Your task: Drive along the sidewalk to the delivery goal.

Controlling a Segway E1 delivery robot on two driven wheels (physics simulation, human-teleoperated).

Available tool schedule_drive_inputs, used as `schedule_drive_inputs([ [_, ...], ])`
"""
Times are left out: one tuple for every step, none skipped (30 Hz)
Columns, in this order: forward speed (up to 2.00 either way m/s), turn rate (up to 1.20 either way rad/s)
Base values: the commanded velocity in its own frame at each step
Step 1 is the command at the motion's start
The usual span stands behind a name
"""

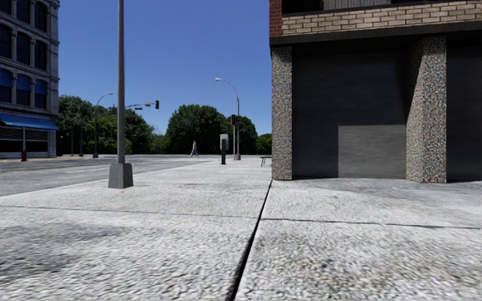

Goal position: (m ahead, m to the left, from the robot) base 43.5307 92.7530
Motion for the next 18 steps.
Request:
schedule_drive_inputs([
  [2.00, 0.00],
  [2.00, 0.00],
  [2.00, 0.00],
  [2.00, 0.00],
  [2.00, 0.00],
  [2.00, 0.00],
  [2.00, 0.00],
  [2.00, 0.00],
  [2.00, 0.00],
  [2.00, 0.00],
  [2.00, 0.00],
  [2.00, 0.00],
  [2.00, 0.00],
  [2.00, 0.00],
  [2.00, 0.00],
  [2.00, 0.00],
  [2.00, 0.00],
  [2.00, 0.00],
])
